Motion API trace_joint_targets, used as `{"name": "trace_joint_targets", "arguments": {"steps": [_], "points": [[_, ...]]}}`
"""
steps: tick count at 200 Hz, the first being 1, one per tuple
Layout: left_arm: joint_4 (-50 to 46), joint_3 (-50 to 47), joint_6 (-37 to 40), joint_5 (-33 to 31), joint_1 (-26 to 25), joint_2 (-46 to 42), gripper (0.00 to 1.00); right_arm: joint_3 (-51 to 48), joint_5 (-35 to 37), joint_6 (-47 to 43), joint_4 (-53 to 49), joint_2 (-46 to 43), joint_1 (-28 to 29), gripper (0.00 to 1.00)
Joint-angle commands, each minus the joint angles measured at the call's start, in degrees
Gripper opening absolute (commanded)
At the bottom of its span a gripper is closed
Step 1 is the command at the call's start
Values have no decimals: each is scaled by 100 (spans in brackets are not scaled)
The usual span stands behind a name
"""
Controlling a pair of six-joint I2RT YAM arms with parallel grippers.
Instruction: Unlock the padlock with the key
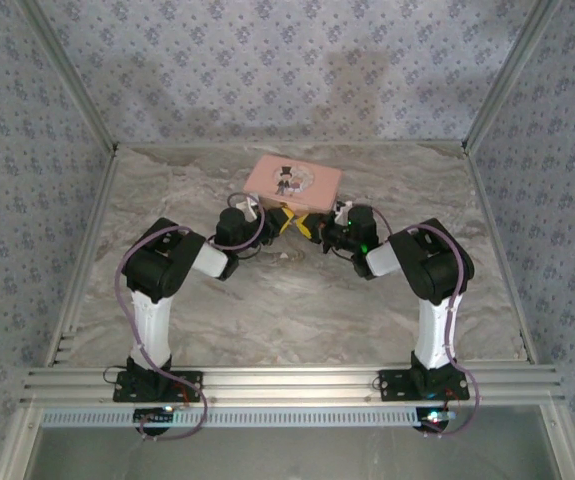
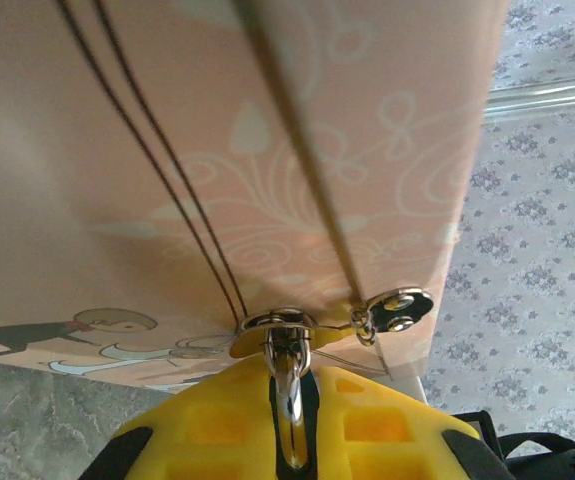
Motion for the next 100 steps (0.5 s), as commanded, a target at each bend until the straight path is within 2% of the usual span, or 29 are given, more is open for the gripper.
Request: {"name": "trace_joint_targets", "arguments": {"steps": [1, 13, 34, 66, 79, 100], "points": [[729, 241, -97, 1912, -763, -191, 0, 268, -12, -243, -341, -55, 97, 1], [614, 169, -16, 1750, -719, -241, 0, 113, -42, -282, -328, -96, 22, 5], [502, 15, 80, 1367, -589, -322, 0, -198, -176, -496, -554, -289, -126, 18], [44, -50, 225, 990, -373, -401, 0, -650, -405, -1268, -1612, -849, -304, 35], [-158, -31, 251, 942, -304, -404, 0, -783, -512, -1661, -2110, -1092, -369, 38], [-174, -46, 260, 848, -283, -405, 0, -802, -510, -2631, -3494, -1601, -405, 38]]}}
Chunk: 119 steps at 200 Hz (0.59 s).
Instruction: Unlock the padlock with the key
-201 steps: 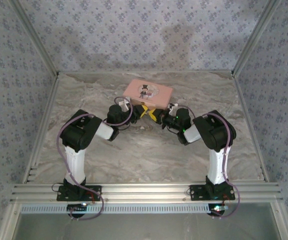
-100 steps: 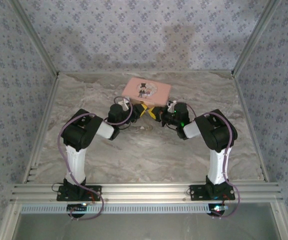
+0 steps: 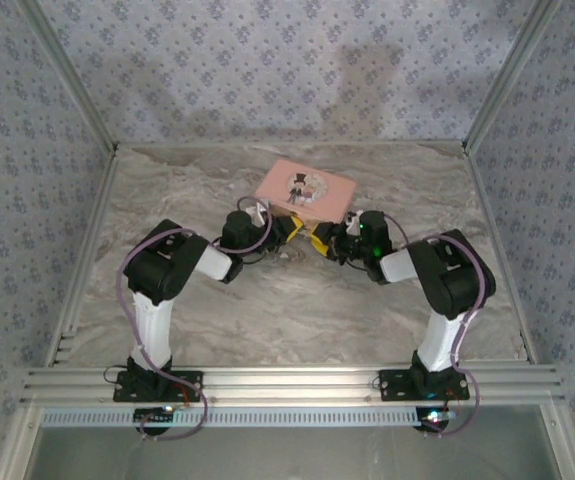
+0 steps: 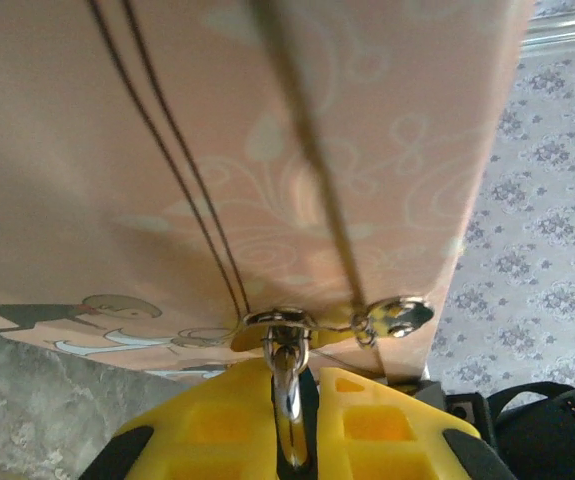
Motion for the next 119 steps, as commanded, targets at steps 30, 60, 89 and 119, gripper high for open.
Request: {"name": "trace_joint_targets", "arguments": {"steps": [30, 60, 89, 119], "points": [[93, -20, 129, 460, -70, -391, 0, 227, 381, -3001, -3838, -1503, 53, 38], [84, -37, 112, 433, -75, -406, 0, 888, 1374, -4326, -5449, -2162, 476, 38], [90, -22, 53, 458, -80, -423, 0, 1477, 2225, -5117, -6160, -2254, 983, 37], [46, 2, 6, 494, -83, -486, 0, 1987, 3212, -5568, -6385, -2060, 1403, 41]]}}
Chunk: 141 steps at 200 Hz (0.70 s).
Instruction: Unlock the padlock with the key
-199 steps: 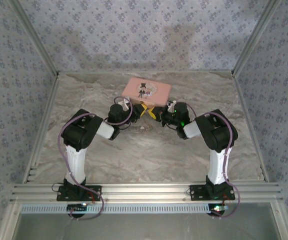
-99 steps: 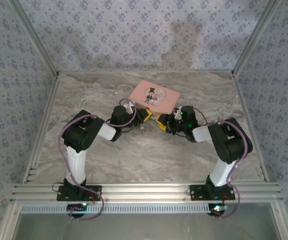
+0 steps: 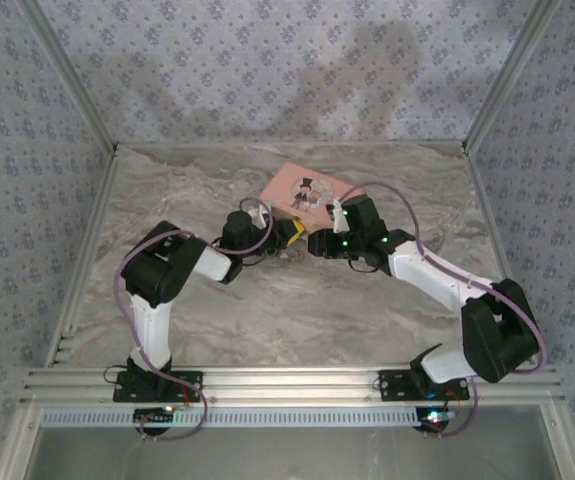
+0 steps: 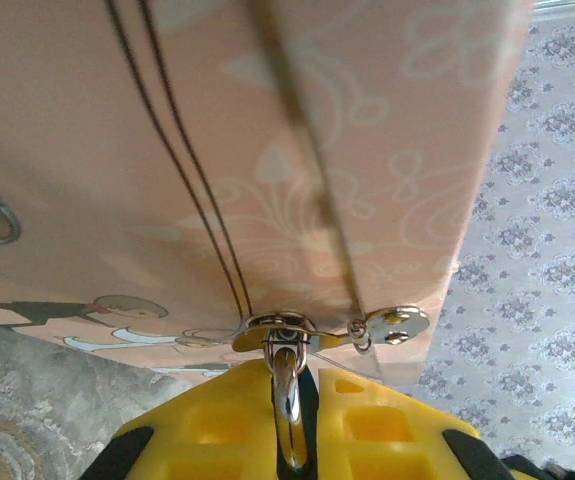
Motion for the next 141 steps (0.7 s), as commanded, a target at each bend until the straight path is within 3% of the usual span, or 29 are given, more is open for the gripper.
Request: {"name": "trace_joint_targets", "arguments": {"steps": [1, 22, 80, 141], "points": [[247, 59, 0, 241, -46, -345, 0, 407, 1201, -890, -781, 141, 281, 41], [216, 70, -43, 279, -44, -371, 0, 721, 1610, -1054, -870, 369, 437, 46], [196, 114, -154, 375, -25, -455, 0, 1247, 1845, -1475, -997, 989, 579, 50], [135, 188, -277, 507, -1, -473, 0, 1774, 2148, -1907, -1113, 1454, 703, 47]]}}
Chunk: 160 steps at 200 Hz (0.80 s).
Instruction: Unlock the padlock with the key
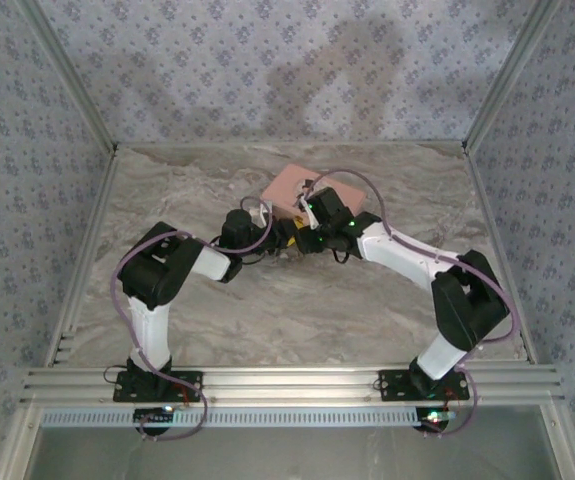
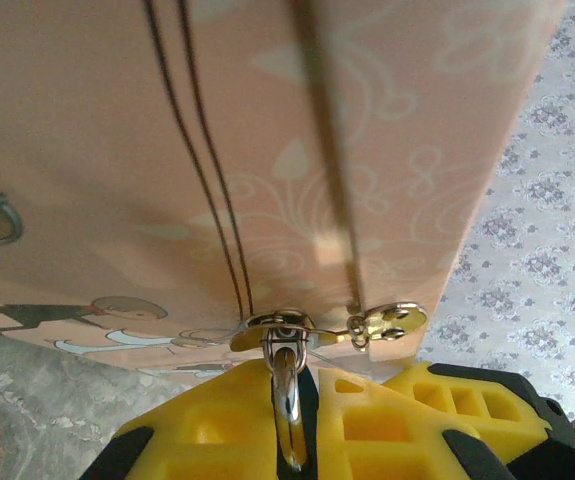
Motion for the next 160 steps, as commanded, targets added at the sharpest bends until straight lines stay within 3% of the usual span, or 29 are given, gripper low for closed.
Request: {"name": "trace_joint_targets", "arguments": {"steps": [1, 98, 115, 160], "points": [[266, 186, -37, 299, -4, -319, 0, 397, 326, -352, -177, 171, 96, 47], [313, 259, -123, 369, 37, -328, 0, 612, 479, -647, -347, 527, 173, 50], [385, 246, -186, 384, 42, -319, 0, 565, 406, -633, -256, 482, 176, 44], [436, 195, -239, 422, 94, -356, 0, 358, 409, -650, -196, 215, 196, 44]]}}
